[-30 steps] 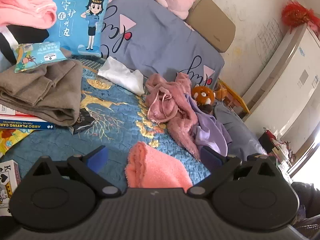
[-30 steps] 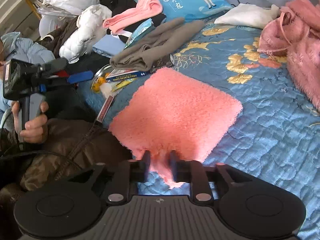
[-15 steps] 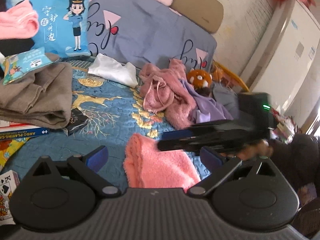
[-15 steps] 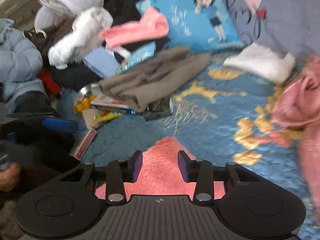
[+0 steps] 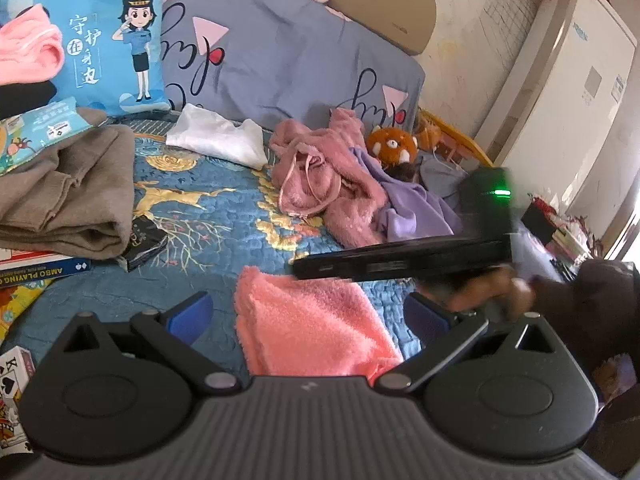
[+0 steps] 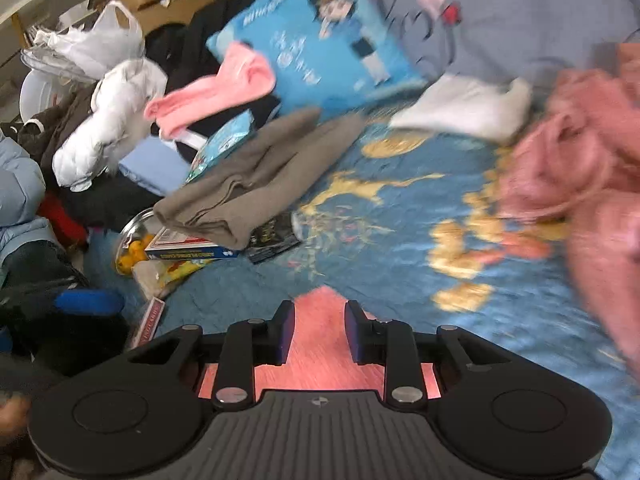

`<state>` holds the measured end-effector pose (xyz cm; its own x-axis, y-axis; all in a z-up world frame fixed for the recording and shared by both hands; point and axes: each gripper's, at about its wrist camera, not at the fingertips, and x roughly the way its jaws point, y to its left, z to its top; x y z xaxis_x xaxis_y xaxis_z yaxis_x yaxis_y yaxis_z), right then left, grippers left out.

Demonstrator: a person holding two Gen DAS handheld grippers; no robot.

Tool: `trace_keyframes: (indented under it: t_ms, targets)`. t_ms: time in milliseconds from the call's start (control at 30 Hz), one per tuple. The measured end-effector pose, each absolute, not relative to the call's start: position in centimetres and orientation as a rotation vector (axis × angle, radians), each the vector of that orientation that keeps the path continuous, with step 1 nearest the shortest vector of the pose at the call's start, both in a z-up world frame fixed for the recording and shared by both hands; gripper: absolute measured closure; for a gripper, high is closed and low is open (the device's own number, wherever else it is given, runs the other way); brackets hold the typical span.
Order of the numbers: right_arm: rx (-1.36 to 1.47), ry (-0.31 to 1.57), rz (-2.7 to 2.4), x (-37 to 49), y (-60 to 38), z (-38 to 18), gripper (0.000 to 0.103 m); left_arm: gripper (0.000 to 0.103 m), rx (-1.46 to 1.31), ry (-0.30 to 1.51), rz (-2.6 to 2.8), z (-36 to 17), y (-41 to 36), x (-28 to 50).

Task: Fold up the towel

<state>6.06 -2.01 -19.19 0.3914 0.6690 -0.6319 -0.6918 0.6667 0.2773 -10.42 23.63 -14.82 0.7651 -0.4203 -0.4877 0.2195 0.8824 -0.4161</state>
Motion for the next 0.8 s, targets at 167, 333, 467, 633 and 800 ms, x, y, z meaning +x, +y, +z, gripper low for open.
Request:
trace_keyframes:
  t_ms: [167, 333, 467, 633, 800]
  targets:
    - [-0.106, 0.838, 0.902, 2.1, -4.7, -21.3, 0.074, 0.001, -0.328, 0.622, -0.36, -14.9, 23.1, -10.3]
    - [-0.138, 0.874, 0.86, 0.6, -4.6, -24.6, 0.074, 0.001, -0.318, 0.644, -0.35, -15.2, 22.9, -10.1]
    - [-0.069, 0.837, 0.874, 0.2, -5.4, -23.0, 0.074, 0.001, -0.297, 0.665, -0.333, -15.3, 22.5, -9.9]
    - [-0.146, 0.859, 0.912, -0.9, -5.8, -22.5, 0.066, 0.001, -0.284, 0.674, -0.332, -15.4, 22.3, -9.9]
    - [-0.154, 0.925, 0.892, -1.0, -7.0, -23.5, 0.069, 0.001, -0.275, 0.678, -0.331, -15.4, 22.2, -9.9]
